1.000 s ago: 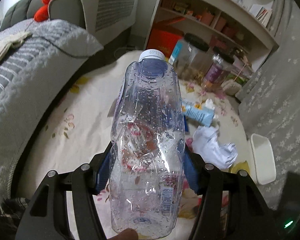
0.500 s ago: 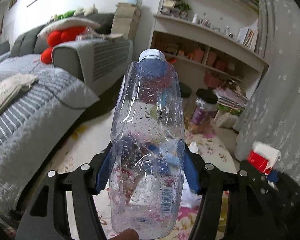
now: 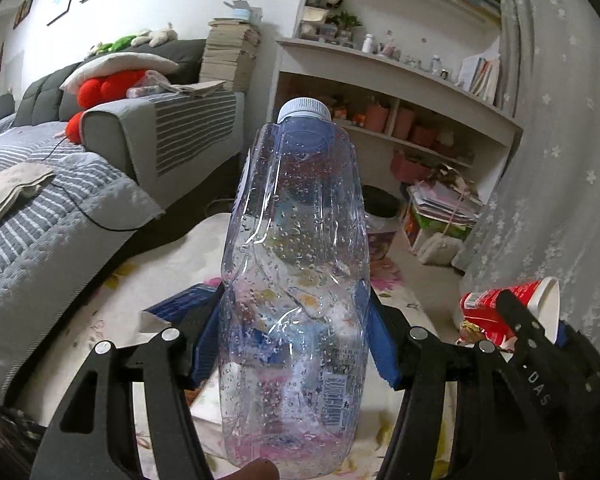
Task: Collect trash
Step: 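Carry bottle and cup to the white bin and release both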
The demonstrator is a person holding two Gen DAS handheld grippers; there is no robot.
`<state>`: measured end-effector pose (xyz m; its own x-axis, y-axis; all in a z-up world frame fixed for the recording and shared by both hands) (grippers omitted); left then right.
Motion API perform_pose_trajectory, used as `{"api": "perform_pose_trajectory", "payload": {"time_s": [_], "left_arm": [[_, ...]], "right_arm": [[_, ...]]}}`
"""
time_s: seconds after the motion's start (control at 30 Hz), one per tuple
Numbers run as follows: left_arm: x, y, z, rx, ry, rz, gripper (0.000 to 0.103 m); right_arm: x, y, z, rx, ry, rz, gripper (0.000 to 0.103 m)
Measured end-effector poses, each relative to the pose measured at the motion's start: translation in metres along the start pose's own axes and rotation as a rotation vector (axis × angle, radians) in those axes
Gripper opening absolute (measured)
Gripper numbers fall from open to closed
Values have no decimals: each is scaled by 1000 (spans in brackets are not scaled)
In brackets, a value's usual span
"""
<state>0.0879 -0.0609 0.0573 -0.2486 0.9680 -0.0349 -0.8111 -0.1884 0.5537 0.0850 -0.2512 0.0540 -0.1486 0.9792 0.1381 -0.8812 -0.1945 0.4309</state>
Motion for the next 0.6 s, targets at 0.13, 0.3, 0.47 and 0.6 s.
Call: {"api": "perform_pose_trajectory", "payload": {"time_s": [0.13,0.3,0.47,0.6], "left_arm": [[-32,1,-2,0,-31,-22,61],[-80,3,-9,3,-82,-61,61],[-126,4,-17,13,-129,-97,61],[-159,6,-25,17,-169,-123,61]], "right_arm": [[-34,5,-3,-15,-20,-44,38],[-82,13,-4,-28,-73,-108,38],[-137,18,-8,-14,-141,-192,38],[-173,19,-19,24,-205,-245,38]]}}
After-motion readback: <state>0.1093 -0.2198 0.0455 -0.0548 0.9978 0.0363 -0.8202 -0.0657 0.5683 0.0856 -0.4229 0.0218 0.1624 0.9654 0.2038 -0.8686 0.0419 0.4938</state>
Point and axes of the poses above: each gripper's, at about its wrist camera, not at the fingertips, and y roughly against the way its jaws point, x to its left, z to its top, the point moved 6 cm from there along -y, roughly the way its jaws point, and after that the axes turned 12 degrees about z, right-handed, at the moved point
